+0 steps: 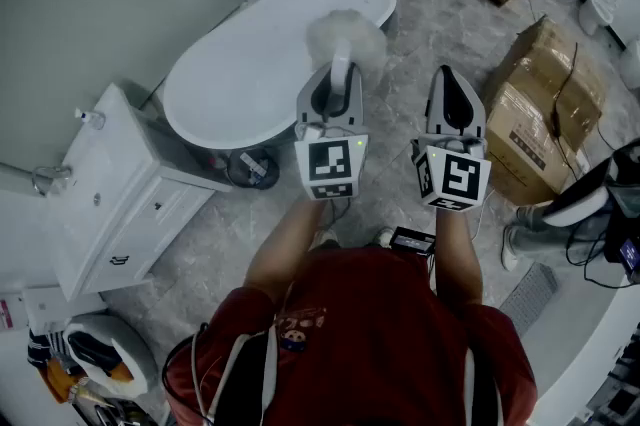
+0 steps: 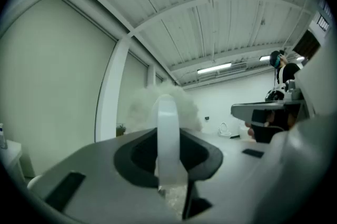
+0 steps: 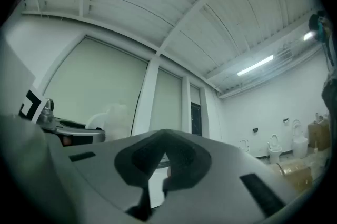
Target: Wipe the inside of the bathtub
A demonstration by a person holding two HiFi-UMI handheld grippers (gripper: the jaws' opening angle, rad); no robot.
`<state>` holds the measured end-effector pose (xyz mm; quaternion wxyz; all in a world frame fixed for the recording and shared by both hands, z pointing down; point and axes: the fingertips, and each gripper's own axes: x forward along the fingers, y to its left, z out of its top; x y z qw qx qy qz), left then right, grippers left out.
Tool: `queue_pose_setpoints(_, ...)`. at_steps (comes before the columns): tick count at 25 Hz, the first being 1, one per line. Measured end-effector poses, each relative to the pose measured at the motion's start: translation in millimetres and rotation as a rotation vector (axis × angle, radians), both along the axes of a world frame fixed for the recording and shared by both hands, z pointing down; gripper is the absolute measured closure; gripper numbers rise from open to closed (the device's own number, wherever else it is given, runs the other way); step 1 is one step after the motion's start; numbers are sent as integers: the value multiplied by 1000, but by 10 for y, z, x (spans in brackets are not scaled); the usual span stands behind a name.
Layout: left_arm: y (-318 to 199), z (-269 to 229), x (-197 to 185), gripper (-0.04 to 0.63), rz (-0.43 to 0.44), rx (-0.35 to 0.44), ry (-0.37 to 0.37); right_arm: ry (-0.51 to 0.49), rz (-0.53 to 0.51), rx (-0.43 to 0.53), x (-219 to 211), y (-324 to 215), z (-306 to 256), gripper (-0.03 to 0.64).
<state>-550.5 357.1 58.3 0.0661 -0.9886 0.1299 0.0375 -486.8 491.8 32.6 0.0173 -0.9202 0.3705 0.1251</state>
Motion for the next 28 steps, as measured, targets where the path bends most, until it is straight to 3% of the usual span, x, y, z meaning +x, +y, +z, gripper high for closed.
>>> queue_pose_setpoints(8, 123, 8, 232, 502, -5, 2, 9, 2, -13, 12, 227, 98, 5, 604)
queue_pose_setpoints(18, 612, 82, 684, 502, -8, 12, 17, -8, -14, 39, 694, 624, 140, 604)
queue_pose_setpoints(28, 655, 174, 1036, 502, -27, -6, -5, -47, -57, 28, 1102, 666, 283, 604)
